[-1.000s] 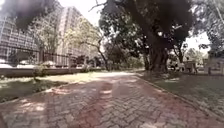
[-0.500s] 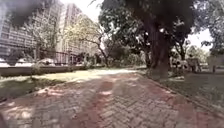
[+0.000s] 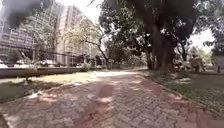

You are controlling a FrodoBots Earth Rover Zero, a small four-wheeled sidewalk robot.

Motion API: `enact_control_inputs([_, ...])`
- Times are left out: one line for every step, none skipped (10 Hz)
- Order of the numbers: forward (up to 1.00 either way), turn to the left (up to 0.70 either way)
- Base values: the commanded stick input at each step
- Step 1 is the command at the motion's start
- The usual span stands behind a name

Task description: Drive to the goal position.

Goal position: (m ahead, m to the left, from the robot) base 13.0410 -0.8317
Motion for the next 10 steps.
enact_control_inputs([0.70,-0.04])
enact_control_inputs([0.70,0.00])
enact_control_inputs([0.70,0.00])
enact_control_inputs([0.70,0.00])
enact_control_inputs([0.70,0.00])
enact_control_inputs([0.70,0.00])
enact_control_inputs([0.70,-0.04])
enact_control_inputs([0.70,-0.10])
enact_control_inputs([0.70,-0.24])
enact_control_inputs([0.70,-0.31])
